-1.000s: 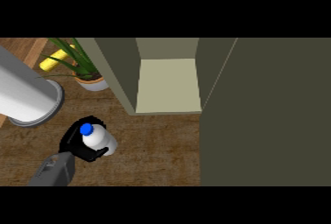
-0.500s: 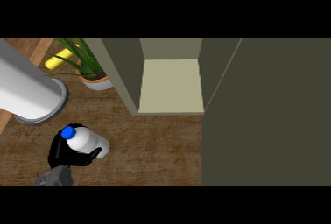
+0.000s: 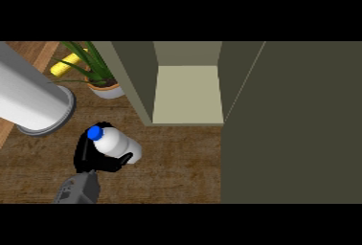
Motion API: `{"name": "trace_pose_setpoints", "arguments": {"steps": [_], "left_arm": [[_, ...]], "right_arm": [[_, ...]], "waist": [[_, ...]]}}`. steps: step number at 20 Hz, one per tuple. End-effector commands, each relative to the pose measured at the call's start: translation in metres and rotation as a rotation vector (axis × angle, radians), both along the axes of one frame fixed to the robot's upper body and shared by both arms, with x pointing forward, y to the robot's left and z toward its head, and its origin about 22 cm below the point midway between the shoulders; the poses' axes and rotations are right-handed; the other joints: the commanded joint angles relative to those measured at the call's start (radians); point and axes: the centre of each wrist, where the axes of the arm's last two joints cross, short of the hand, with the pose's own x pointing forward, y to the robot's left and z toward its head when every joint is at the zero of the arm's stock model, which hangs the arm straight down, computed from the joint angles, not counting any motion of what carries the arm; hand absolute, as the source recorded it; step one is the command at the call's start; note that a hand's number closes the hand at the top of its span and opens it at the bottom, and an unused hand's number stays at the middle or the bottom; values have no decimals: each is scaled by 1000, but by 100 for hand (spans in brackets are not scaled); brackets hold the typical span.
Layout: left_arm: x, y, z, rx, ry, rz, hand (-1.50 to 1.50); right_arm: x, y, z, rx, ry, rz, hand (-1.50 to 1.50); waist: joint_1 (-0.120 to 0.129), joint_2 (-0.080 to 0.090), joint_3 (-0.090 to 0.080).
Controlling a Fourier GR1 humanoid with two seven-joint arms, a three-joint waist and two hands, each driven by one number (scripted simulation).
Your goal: Pick up the bottled water, place it into the cabinet and close the cabinet
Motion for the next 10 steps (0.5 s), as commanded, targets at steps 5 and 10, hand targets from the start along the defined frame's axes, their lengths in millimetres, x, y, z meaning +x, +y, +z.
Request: {"name": "trace_pose_setpoints", "arguments": {"steps": [5,10], "left_arm": [[14,-59,49,27,-16,-21,150],[29,-103,80,64,-44,10,150]], "right_arm": [[-8,29,39,48,-72,46,-150],[-1,24,37,47,-73,69,-150]], "waist": [[-8,2,-1],[-16,7,-2]]}}
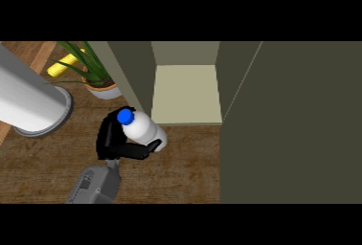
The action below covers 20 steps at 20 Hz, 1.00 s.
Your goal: Pick up the bottled water, place it into the cabinet and close the cabinet
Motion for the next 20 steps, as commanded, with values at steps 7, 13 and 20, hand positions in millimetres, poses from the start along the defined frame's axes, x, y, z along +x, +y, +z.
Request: {"name": "trace_pose_setpoints", "arguments": {"steps": [7,13,20], "left_arm": [[25,-73,51,89,4,71,150],[49,-93,67,199,36,126,150],[74,-86,54,208,126,137,150]], "right_arm": [[-7,28,43,39,-79,59,-150],[-4,17,30,61,-82,55,-150],[-3,8,20,80,-72,60,-150]], "waist": [[-22,6,-1],[-20,8,0],[-20,11,0]]}}
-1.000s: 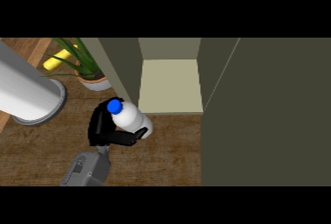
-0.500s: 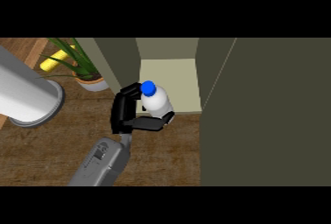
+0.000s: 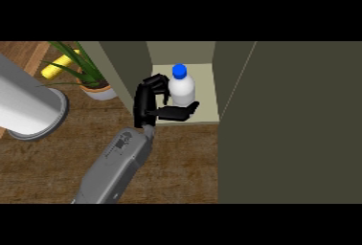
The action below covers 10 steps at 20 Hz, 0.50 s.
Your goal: Pick up the bottled water, place it into the cabinet and close the cabinet
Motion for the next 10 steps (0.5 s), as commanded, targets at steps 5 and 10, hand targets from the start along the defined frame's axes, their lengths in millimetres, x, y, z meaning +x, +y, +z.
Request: {"name": "trace_pose_setpoints", "arguments": {"steps": [5,10], "left_arm": [[36,4,7,9,35,13,150],[47,-9,14,59,-2,79,150]], "right_arm": [[-1,19,31,71,-47,49,-150],[-5,22,29,71,-43,64,-150]], "waist": [[3,7,-1],[-26,9,-1]]}}
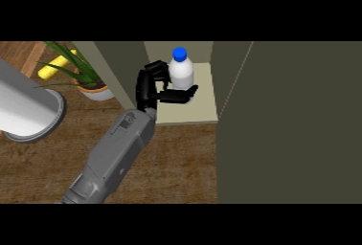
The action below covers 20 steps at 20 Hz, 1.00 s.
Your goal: Pick up the bottled water, place it into the cabinet and close the cabinet
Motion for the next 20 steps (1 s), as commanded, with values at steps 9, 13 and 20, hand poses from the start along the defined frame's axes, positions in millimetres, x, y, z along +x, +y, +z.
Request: {"name": "trace_pose_setpoints", "arguments": {"steps": [9,13,20], "left_arm": [[31,-3,12,139,-38,49,150],[38,-9,20,184,-17,68,-150],[38,1,9,201,6,74,-150]], "right_arm": [[5,6,23,40,-67,47,-150],[6,8,19,54,-77,71,-150],[4,12,17,51,-78,83,-150]], "waist": [[-9,6,0],[-19,9,1],[-30,13,0]]}}
